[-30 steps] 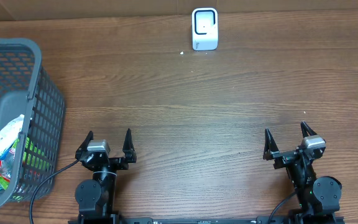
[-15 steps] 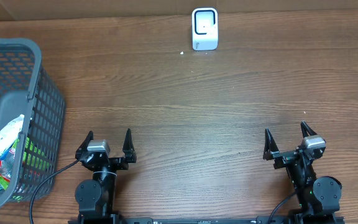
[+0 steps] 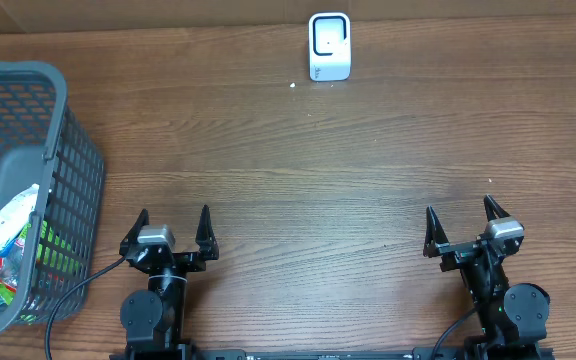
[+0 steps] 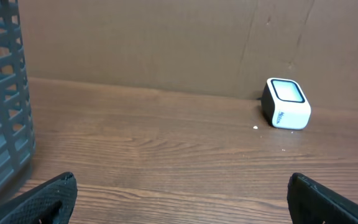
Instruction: Scan the item barcode
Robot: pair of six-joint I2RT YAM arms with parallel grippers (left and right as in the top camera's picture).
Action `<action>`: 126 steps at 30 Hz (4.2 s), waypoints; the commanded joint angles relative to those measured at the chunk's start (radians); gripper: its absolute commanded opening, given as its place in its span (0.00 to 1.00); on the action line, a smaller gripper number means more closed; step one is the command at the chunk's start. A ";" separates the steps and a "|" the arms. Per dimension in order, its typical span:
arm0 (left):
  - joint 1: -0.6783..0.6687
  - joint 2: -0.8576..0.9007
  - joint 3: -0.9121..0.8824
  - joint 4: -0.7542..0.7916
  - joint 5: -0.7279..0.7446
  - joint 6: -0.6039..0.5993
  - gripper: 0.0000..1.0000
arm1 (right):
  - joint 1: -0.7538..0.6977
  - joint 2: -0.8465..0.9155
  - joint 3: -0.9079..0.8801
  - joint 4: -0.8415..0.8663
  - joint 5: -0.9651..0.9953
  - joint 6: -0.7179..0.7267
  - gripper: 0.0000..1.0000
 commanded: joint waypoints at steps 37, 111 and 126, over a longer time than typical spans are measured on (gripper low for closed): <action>-0.006 1.139 1.883 -1.233 -0.004 0.050 1.00 | 0.005 -0.012 -0.010 0.005 0.010 0.000 1.00; 0.914 1.638 1.177 -0.933 -0.104 -0.289 1.00 | 0.005 -0.012 -0.010 0.005 0.010 0.000 1.00; 0.860 1.639 1.020 -0.718 -0.190 -0.290 0.98 | 0.005 -0.012 -0.010 0.005 0.010 0.000 1.00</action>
